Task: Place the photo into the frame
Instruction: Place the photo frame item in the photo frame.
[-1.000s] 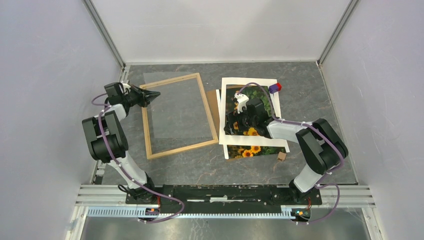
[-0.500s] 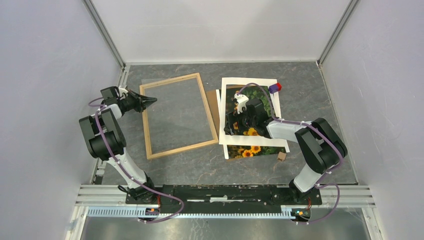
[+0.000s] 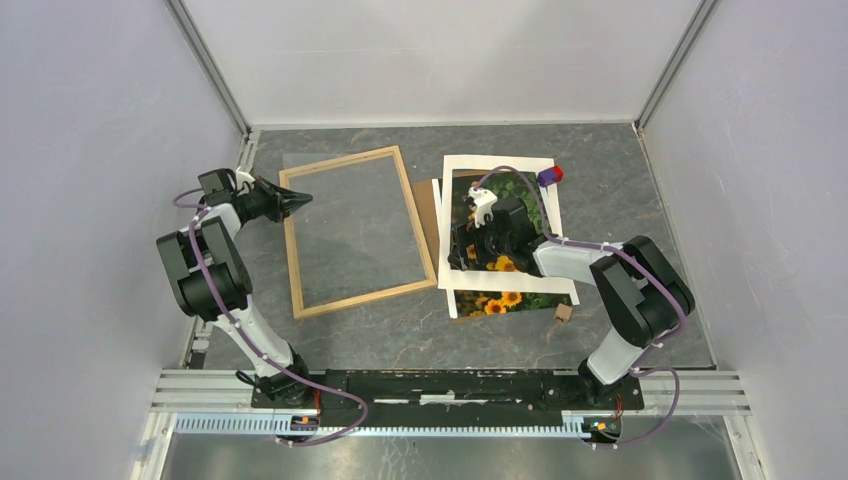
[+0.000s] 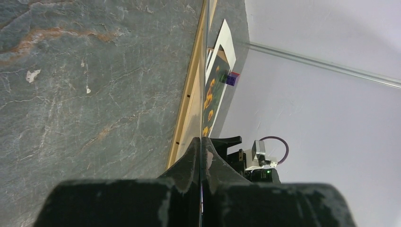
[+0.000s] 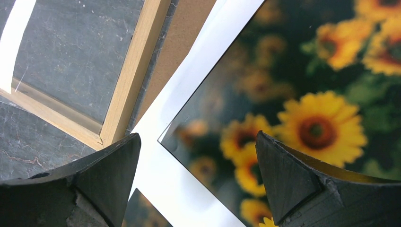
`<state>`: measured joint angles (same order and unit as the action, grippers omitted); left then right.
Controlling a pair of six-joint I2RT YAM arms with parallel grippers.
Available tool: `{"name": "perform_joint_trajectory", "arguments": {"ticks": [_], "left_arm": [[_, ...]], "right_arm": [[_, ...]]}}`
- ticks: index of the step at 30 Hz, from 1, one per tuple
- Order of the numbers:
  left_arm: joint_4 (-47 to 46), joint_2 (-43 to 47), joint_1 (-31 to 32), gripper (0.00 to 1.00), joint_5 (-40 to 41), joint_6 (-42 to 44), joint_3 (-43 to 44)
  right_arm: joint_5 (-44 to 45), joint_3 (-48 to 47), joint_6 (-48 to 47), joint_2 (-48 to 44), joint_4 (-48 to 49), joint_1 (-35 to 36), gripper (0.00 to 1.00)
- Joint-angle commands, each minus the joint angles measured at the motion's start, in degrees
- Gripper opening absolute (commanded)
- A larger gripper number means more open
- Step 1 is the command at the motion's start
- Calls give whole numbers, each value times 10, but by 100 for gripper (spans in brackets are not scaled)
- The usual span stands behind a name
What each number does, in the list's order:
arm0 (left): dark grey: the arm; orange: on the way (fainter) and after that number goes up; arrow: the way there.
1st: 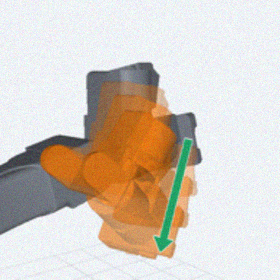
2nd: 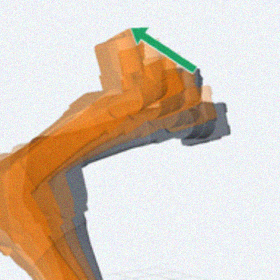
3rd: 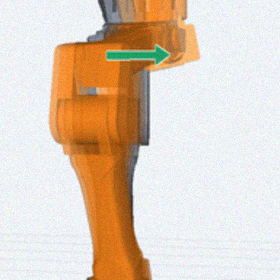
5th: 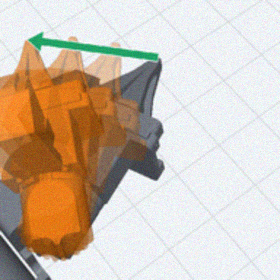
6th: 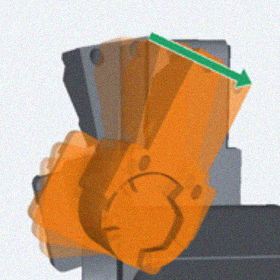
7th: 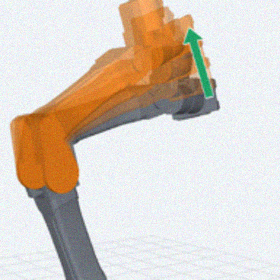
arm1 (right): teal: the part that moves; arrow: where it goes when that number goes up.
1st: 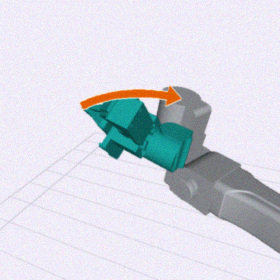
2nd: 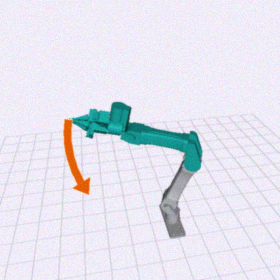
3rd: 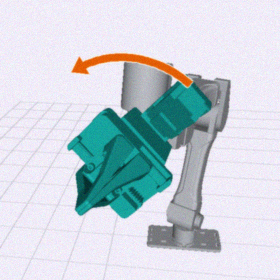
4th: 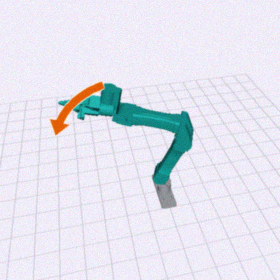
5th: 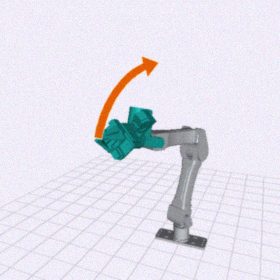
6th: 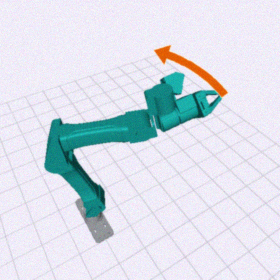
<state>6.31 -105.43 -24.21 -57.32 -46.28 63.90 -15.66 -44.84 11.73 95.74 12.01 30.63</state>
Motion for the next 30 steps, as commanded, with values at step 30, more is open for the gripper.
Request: {"name": "perform_joint_trajectory", "arguments": {"ticks": [30], "left_arm": [[-203,36,5,2,-61,-76,-57]], "right_arm": [[-9,-14,1,3,17,1,98]]}}
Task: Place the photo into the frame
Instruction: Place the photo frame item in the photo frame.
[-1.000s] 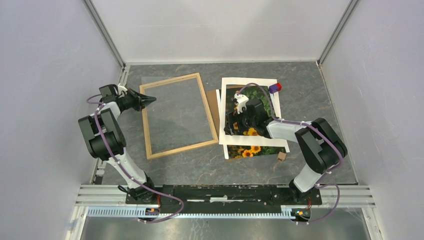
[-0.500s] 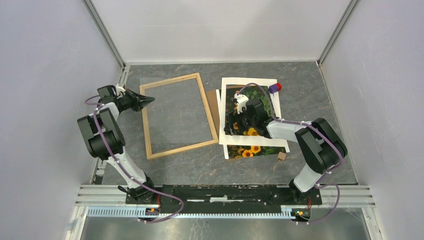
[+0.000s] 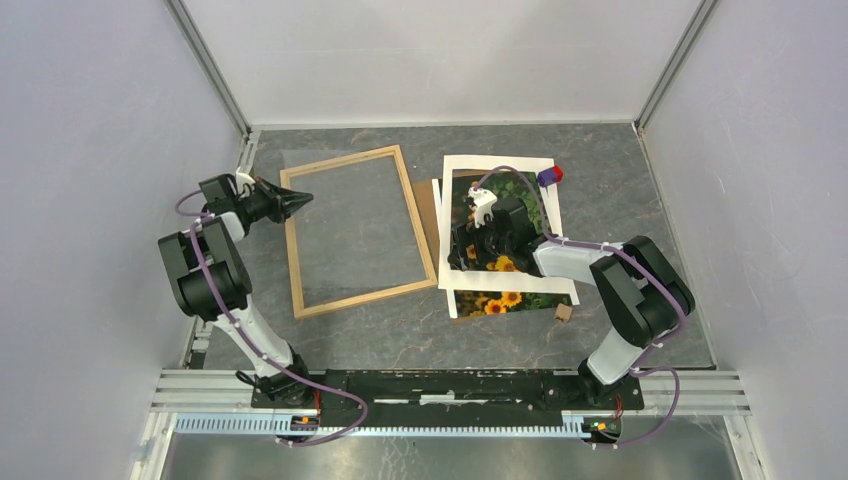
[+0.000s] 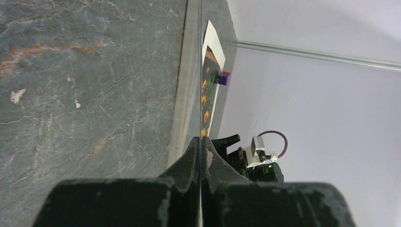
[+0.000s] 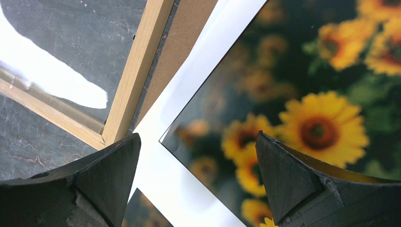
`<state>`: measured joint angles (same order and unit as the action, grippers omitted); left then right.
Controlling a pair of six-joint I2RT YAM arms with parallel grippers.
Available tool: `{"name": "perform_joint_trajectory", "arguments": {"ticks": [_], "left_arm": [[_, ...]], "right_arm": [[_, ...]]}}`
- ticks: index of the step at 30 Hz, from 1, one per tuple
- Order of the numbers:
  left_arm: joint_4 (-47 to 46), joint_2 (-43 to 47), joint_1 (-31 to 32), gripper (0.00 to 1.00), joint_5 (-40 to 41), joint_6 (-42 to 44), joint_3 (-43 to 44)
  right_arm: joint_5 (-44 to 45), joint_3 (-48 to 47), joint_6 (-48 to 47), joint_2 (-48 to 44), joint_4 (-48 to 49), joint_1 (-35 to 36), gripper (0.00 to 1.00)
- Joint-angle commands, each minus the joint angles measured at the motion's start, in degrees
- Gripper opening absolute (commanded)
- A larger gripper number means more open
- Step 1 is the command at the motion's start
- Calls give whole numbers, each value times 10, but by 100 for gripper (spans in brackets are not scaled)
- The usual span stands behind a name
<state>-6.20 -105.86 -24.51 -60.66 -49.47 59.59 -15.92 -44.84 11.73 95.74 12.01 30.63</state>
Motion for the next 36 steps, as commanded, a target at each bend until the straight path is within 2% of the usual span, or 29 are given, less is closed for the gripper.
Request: {"name": "perform_joint_trajectory", "arguments": {"ticks": [1,10,36], "left_arm": [[-78,44,9,2,-27,-44,-15],[-85,77,17,2,-16,-51,-37],[-116,84,28,2,-22,-72,-38]], "right_arm": [[-7,-14,2,3,17,1,98],[-9,-13,3,3,17,1,98],[-13,-13,4,4,19,1,98]]}}
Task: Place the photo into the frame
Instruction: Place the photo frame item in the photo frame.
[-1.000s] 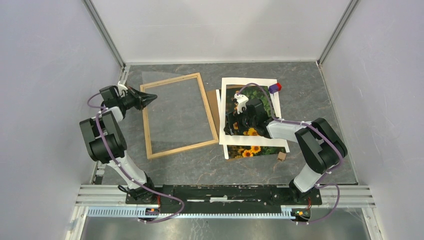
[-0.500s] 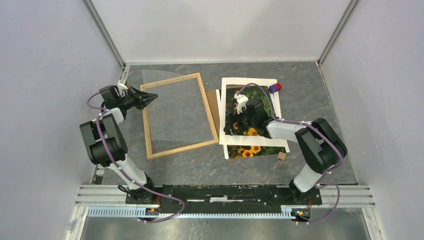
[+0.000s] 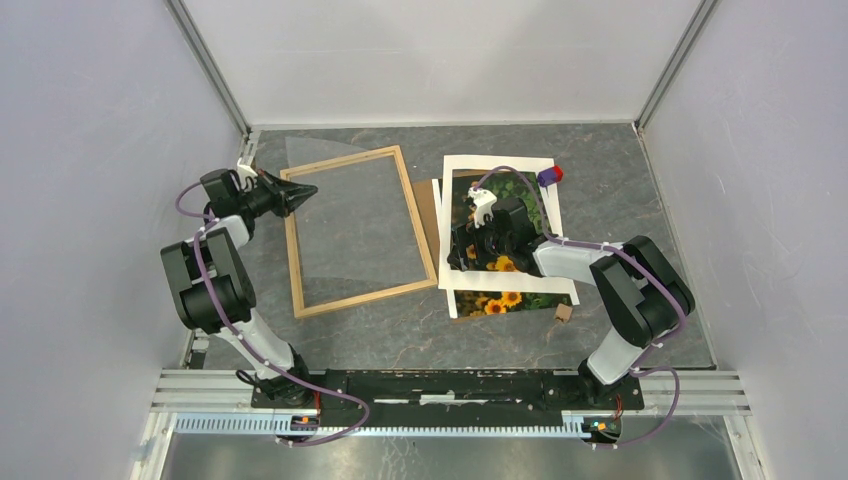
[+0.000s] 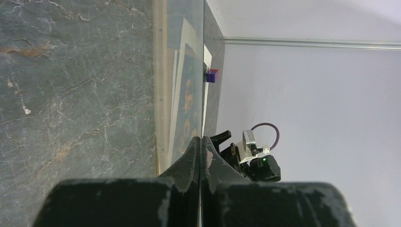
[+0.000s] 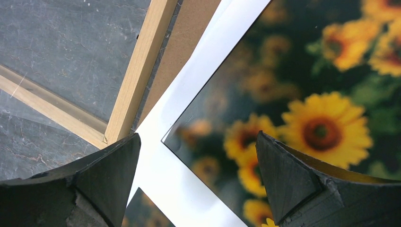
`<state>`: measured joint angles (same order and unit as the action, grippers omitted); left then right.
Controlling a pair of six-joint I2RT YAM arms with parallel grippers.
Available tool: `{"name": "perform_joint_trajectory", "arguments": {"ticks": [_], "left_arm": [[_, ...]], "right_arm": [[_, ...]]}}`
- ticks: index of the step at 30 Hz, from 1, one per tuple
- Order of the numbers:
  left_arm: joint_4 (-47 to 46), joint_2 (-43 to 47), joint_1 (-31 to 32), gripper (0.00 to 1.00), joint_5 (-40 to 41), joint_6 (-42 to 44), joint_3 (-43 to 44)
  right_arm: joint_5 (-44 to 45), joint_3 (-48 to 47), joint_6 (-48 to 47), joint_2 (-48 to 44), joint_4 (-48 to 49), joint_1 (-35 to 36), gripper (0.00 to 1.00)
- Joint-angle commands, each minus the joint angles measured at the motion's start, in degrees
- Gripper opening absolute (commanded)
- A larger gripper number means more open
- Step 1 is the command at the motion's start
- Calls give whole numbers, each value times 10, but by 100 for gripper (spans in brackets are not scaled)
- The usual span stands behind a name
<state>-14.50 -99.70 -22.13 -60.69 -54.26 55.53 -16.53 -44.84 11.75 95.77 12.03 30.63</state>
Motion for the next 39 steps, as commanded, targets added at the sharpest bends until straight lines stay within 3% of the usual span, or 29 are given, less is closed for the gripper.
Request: {"name": "perform_joint_trajectory", "arguments": {"ticks": [1,39], "left_arm": [[-33,24,3,2,-22,-24,2],[-92,62,32,2,-38,-50,-6]], "right_arm": [[-7,-13,4,3,19,1,98],[-12,-13,7,3,22,2,98]]}}
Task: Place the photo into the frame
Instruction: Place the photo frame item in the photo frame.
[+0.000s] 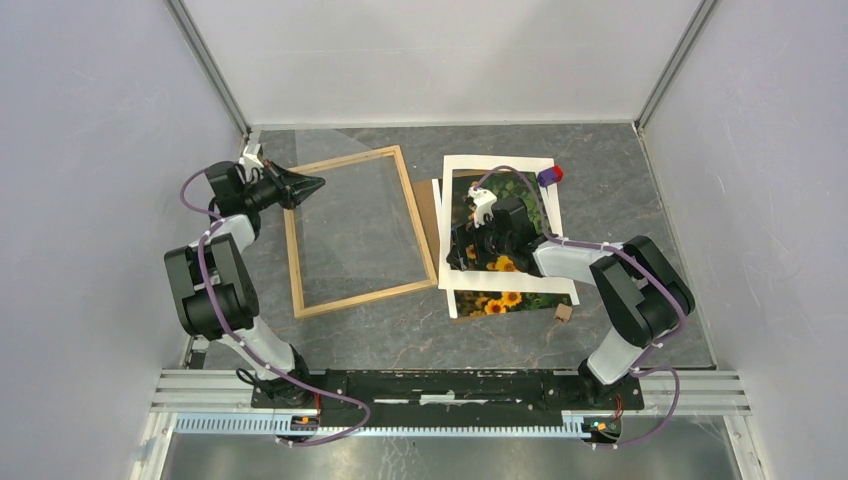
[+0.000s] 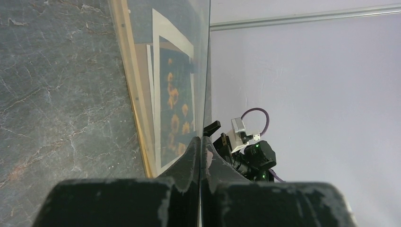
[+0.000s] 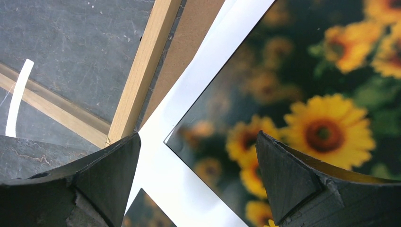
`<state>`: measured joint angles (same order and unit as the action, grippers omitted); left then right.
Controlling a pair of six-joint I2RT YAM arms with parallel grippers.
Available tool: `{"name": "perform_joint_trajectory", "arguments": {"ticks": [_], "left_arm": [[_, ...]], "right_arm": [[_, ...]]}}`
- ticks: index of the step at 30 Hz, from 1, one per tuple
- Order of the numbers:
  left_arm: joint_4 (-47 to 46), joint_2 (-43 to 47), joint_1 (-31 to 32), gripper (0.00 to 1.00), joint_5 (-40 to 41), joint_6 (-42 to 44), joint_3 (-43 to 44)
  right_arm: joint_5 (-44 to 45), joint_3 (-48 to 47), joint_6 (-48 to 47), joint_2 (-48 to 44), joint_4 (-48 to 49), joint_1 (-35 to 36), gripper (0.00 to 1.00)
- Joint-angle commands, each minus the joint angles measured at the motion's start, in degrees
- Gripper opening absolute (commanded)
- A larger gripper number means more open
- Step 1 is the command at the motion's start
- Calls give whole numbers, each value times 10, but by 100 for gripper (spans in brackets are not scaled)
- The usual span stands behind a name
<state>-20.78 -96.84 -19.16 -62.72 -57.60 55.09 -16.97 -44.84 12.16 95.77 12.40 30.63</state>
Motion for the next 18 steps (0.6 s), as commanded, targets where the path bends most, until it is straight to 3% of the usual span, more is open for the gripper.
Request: {"name": "perform_joint_trajectory", "arguments": {"ticks": [1,18], "left_arm": [[-31,36,4,2,-17,-15,-2],[-65,16,19,2,-18,-31,13]], "right_arm": [[-9,-13,3,4,19,2,98],[-7,-13,2,3,18,1,98]]}}
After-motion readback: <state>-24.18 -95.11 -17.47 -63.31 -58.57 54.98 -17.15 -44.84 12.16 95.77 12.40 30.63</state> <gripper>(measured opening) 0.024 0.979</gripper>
